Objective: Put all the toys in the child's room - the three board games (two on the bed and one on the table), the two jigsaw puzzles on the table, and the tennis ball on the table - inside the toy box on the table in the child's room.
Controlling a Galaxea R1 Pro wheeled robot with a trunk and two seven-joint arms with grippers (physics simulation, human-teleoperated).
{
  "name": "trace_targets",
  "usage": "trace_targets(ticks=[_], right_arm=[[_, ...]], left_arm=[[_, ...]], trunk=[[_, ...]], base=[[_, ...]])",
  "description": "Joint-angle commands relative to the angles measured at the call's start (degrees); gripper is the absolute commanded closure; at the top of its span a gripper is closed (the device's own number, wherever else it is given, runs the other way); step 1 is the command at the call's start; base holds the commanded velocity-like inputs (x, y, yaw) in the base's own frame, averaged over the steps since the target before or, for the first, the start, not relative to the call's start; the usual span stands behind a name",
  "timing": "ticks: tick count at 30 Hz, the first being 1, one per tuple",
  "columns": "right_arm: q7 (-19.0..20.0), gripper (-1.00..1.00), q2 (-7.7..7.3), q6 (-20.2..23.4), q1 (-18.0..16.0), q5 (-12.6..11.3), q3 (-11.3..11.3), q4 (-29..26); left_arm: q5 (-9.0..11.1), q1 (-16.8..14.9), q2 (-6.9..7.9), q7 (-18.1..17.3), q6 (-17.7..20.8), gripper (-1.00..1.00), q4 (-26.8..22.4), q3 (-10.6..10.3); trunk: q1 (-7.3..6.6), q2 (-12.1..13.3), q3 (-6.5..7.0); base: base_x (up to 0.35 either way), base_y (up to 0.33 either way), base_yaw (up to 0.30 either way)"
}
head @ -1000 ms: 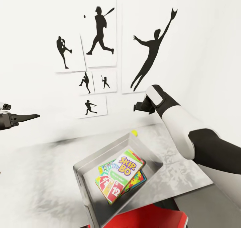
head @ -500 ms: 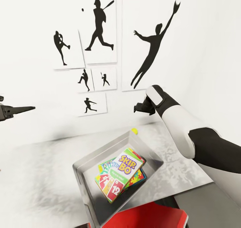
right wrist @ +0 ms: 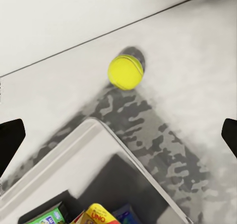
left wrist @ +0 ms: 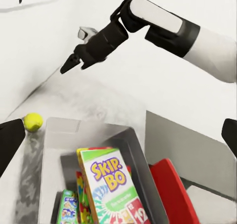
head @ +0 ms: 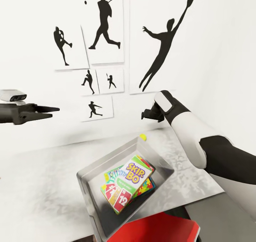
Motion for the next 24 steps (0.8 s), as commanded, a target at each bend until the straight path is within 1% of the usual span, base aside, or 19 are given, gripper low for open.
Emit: trace_targets(ticks=[1,3,4,6,7,11,12,14,15,16,17,18,19,21,22,24], right_arm=[[-0.45,-1.0,0.03,0.1,-0.06,-0.6,0.43,-0.04],[-0.45,-1.0,0.12,0.04,-0.06,-0.6,0.42,-0.04],[-0.45,-1.0,0.17,0.0,-0.05,-0.6,0.43,-0.04],[-0.45,-1.0,0.24,-0.02,-0.05,-0.6,0.44,-0.04],[-0.43,-1.0,0.28,-0.04,-0.05,-0.6,0.44,-0.04],[-0.43,-1.0,0.28,-0.08,-0.05,-0.6,0.43,-0.04],[-0.42,-1.0,0.28,-0.11,-0.05,-0.6,0.44,-0.04],[-0.4,-1.0,0.28,-0.12,-0.05,-0.6,0.42,-0.07],[-0.38,-1.0,0.27,-0.13,-0.05,-0.6,0.43,-0.09],[-0.38,-1.0,0.27,-0.14,-0.05,-0.6,0.44,-0.1],[-0.37,-1.0,0.27,-0.14,-0.05,-0.6,0.43,-0.11],[-0.37,-1.0,0.27,-0.15,-0.05,-0.6,0.43,-0.11],[-0.37,-1.0,0.29,-0.15,-0.05,-0.6,0.44,-0.15],[-0.36,-1.0,0.31,-0.15,-0.05,-0.6,0.44,-0.17],[-0.36,-1.0,0.31,-0.15,-0.05,-0.6,0.44,-0.22],[-0.36,-1.0,0.3,-0.15,-0.05,-0.58,0.45,-0.35]], left_arm=[[0.18,-0.81,-0.08,-0.21,0.61,-1.0,-0.09,-1.38],[0.45,-2.31,-0.4,-0.21,0.61,-1.0,-0.2,-4.07],[0.64,-3.91,-0.83,-0.21,0.61,-1.0,-0.26,-6.76],[0.79,-5.62,-1.33,-0.21,0.61,-1.0,-0.28,-9.21],[0.86,-7.34,-1.9,-0.21,0.61,-1.0,-0.3,-11.37],[0.86,-10.55,-3.37,-0.21,0.61,-1.0,-0.31,-14.86],[0.76,-12.08,-4.48,-0.21,0.61,-1.0,-0.28,-16.03],[0.61,-13.53,-5.82,-0.21,0.61,-1.0,-0.26,-16.88],[0.34,-14.8,-7.53,-0.21,0.61,-1.0,-0.22,-17.61],[0.12,-15.36,-8.46,-0.21,0.61,-1.0,-0.21,-18.06],[-0.73,-16.29,-10.4,-0.21,0.61,-1.0,-0.18,-19.12],[-1.41,-16.71,-11.39,-0.21,0.61,-1.0,-0.16,-19.74],[-3.36,-17.63,-13.4,-0.21,0.61,-1.0,-0.09,-21.06],[-6.03,-18.72,-15.34,-0.21,0.61,-1.0,0.02,-22.38],[-9.1,-19.88,-17.07,-0.21,0.61,-1.0,0.2,-23.47],[-12.07,-20.89,-18.42,-0.21,0.61,-1.0,0.35,-24.2]], trunk=[[0.03,-0.13,-0.22],[0.03,-0.13,-0.4],[0.03,-0.13,-0.5],[0.03,-0.13,-0.69],[0.03,-0.13,-0.78],[0.03,-0.13,-1.16],[0.03,-0.13,-1.25],[0.03,-0.13,-1.44],[0.03,-0.13,-1.54],[0.03,-0.13,-1.63],[0.03,-0.13,-1.73],[0.03,-0.13,-1.82],[0.03,-0.13,-1.91],[0.03,-0.13,-2.1],[0.03,-0.13,-2.2],[0.03,-0.13,-2.39]], base=[[0.0,0.0,0.0],[0.0,0.0,0.0],[0.0,0.0,0.0],[0.0,0.0,0.0],[0.0,0.0,0.0],[0.0,0.0,0.0],[0.0,0.0,0.0],[0.0,0.0,0.0],[0.0,0.0,0.0],[0.0,0.0,0.0],[0.0,0.0,0.0],[0.0,0.0,0.0],[0.0,0.0,0.0],[0.0,0.0,0.0],[0.0,0.0,0.0],[0.0,0.0,0.0]])
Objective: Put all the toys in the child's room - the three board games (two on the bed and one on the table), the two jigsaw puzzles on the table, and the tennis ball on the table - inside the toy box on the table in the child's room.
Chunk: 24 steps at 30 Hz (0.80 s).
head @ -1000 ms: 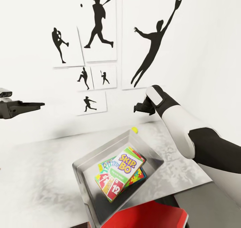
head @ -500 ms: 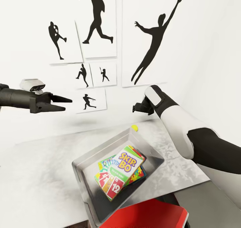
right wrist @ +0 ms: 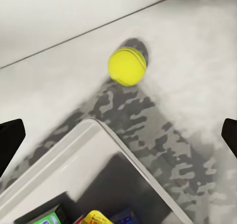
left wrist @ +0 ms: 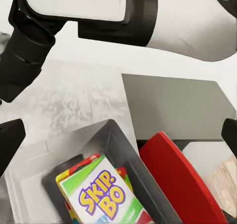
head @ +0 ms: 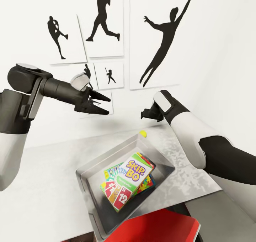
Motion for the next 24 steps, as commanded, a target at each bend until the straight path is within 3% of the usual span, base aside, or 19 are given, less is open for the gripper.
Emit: trace_targets(ticks=[1,4,8,17,24], right_arm=[[-0.45,-1.0,-0.08,0.14,-0.06,-0.59,0.42,-0.15],[-0.45,-1.0,-0.15,0.14,-0.06,-0.56,0.42,-0.31],[-0.45,-1.0,-0.27,0.12,-0.06,-0.55,0.42,-0.41],[-0.45,-1.0,-0.05,-0.1,-0.06,-0.51,0.41,-0.57],[-0.37,-1.0,-0.07,-1.36,-0.06,-0.54,0.42,-0.5]], left_arm=[[-2.2,-0.84,-0.92,-0.05,0.61,-1.0,0.12,-0.57],[-4.72,-1.63,-2.01,-0.05,0.61,-1.0,0.28,-0.98],[-6.02,-2.04,-3.34,-0.05,0.61,-1.0,0.37,-1.33],[-6.53,-2.66,-5.11,-0.05,0.61,-1.0,0.55,-1.48],[-6.68,-3.33,-5.04,-0.05,0.61,-1.0,0.69,-1.4]], trunk=[[0.03,-0.12,-0.21],[0.03,-0.12,-0.49],[0.03,-0.12,-0.87],[0.03,-0.12,-1.72],[0.03,-0.12,-2.38]], base=[[0.0,0.0,0.0],[0.0,0.0,0.0],[0.0,0.0,0.0],[0.0,0.0,0.0],[0.0,0.0,0.0]])
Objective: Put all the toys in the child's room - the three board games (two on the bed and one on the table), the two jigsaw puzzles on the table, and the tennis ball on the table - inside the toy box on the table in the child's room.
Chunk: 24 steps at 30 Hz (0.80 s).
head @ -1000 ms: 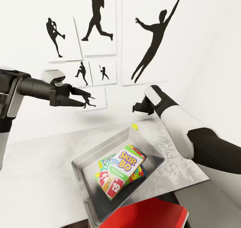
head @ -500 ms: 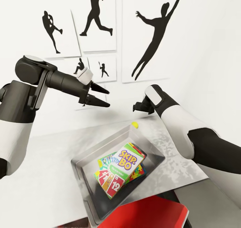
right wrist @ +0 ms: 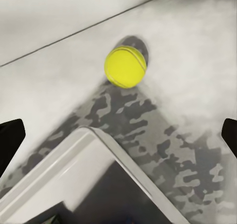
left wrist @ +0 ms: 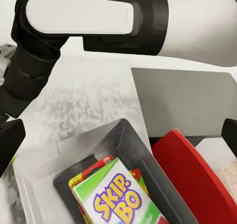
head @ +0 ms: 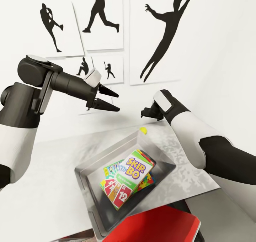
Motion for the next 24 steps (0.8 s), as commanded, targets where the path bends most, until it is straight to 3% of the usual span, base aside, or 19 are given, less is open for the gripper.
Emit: trace_targets(ticks=[1,24], right_arm=[[-0.45,-1.0,-0.05,0.07,-0.06,-0.6,0.42,-0.03],[-0.46,-1.0,0.02,-0.26,-0.06,-0.13,0.53,-0.08]], left_arm=[[-0.15,-0.11,0.05,-0.25,0.6,-1.0,0.0,-0.09],[-0.43,-0.24,0.78,-0.25,0.6,-1.0,0.22,-0.02]], trunk=[[0.03,-0.12,-0.2],[0.03,-0.12,-2.38]], base=[[0.0,0.0,0.0],[0.0,0.0,0.0]])
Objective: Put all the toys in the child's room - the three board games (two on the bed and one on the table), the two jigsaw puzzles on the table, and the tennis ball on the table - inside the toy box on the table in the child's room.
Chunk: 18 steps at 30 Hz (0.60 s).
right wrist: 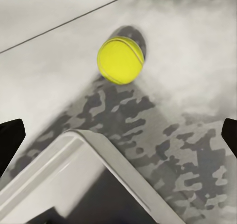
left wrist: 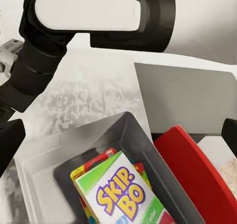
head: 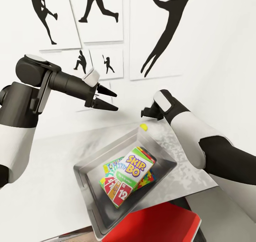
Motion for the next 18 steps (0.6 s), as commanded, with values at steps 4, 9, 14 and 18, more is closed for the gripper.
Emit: trace_targets(ticks=[4,9,14,18], right_arm=[[-0.45,-1.0,-0.2,0.14,-0.05,-0.59,0.47,-0.07],[-0.44,-1.0,-0.29,0.15,-0.07,-0.53,0.42,-0.1],[-0.44,-1.0,-0.25,0.14,-0.1,-0.51,0.41,-0.15],[-0.45,-1.0,-0.3,0.11,-0.13,-0.5,0.41,-0.51]], left_arm=[[-0.15,-0.07,0.49,-0.27,0.6,-1.0,-0.01,-0.03],[-0.15,-0.07,1.14,-0.27,0.6,-1.0,-0.01,0.01],[-0.15,-0.09,1.83,-0.27,0.6,-1.0,-0.01,0.05],[-0.15,-0.08,2.41,-0.27,0.6,-1.0,-0.01,0.13]], trunk=[[0.03,-0.11,-0.48],[0.03,-0.11,-0.96],[0.03,-0.11,-1.43],[0.03,-0.11,-1.8]], base=[[0.0,0.0,0.0],[0.0,0.0,0.0],[0.0,0.0,0.0],[0.0,0.0,0.0]])
